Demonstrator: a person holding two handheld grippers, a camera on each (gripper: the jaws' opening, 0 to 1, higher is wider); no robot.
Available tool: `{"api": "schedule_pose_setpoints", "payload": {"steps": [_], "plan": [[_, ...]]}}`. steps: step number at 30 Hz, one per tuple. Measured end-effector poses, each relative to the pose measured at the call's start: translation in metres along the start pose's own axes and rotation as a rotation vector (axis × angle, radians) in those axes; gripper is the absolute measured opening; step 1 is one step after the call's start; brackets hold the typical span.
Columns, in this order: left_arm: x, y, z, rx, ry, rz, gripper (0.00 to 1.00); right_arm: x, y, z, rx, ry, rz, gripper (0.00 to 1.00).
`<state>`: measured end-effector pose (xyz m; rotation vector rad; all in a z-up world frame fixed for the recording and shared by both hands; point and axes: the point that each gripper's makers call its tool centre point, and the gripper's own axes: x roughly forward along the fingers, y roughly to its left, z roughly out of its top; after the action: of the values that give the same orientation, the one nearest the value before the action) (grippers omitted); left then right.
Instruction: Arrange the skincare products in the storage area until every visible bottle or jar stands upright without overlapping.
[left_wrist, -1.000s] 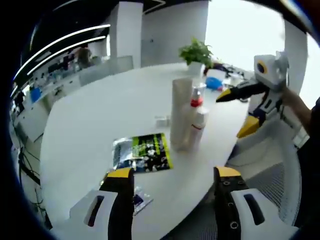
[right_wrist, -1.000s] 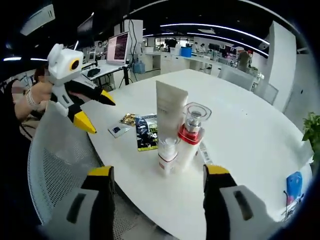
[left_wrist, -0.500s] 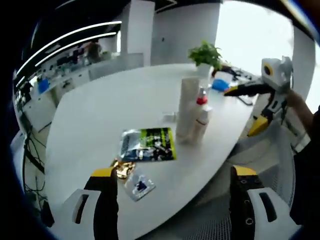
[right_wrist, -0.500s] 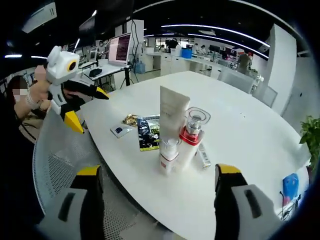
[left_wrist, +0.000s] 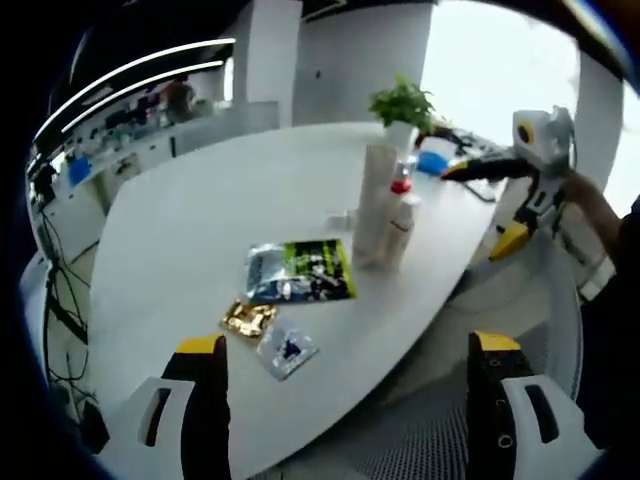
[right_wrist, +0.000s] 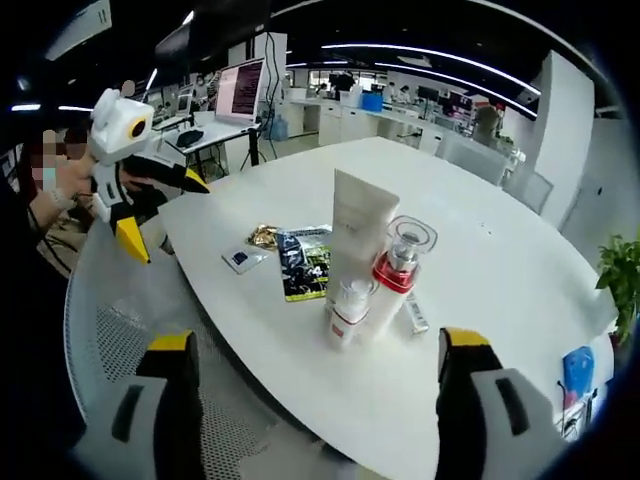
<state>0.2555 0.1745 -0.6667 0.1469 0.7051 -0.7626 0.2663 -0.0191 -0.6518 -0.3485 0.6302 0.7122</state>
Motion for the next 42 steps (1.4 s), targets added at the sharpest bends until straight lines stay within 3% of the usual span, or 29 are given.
{"api": "schedule_pose_setpoints", "payload": {"steps": [8, 17, 22, 27, 29, 34, 38, 40, 42], "plan": [[-0.008, 0.014, -0.001, 0.018, 0.0, -0.054, 0.97, 0.005, 0.004, -0.001, 0.103, 0.011, -0.048, 1.0], [0.001, 0.027, 0.0, 0.063, -0.007, -0.113, 0.97, 0.004, -0.006, -0.006, 0.106, 0.035, -0.112, 1.0], [0.0, 0.031, -0.008, 0.071, 0.028, -0.132, 0.97, 0.009, -0.013, -0.008, 0.09, 0.056, -0.124, 1.0], [0.001, 0.045, -0.011, 0.073, 0.044, -0.143, 0.97, 0.014, -0.027, -0.014, 0.083, 0.098, -0.139, 0.99], [0.0, 0.048, -0.011, 0.071, 0.043, -0.142, 0.97, 0.014, -0.032, -0.017, 0.085, 0.12, -0.135, 0.95], [0.0, 0.035, -0.011, 0.057, 0.039, -0.158, 0.97, 0.016, -0.049, -0.025, 0.099, 0.168, -0.133, 0.83], [0.002, 0.03, -0.009, 0.037, 0.03, -0.188, 0.97, 0.017, -0.071, -0.031, 0.1, 0.172, -0.139, 0.8], [0.003, 0.026, -0.007, 0.031, 0.028, -0.177, 0.97, 0.016, -0.083, -0.038, 0.077, 0.207, -0.145, 0.78], [0.002, 0.025, -0.004, 0.028, 0.028, -0.158, 0.97, 0.017, -0.098, -0.038, 0.083, 0.195, -0.165, 0.76]]}}
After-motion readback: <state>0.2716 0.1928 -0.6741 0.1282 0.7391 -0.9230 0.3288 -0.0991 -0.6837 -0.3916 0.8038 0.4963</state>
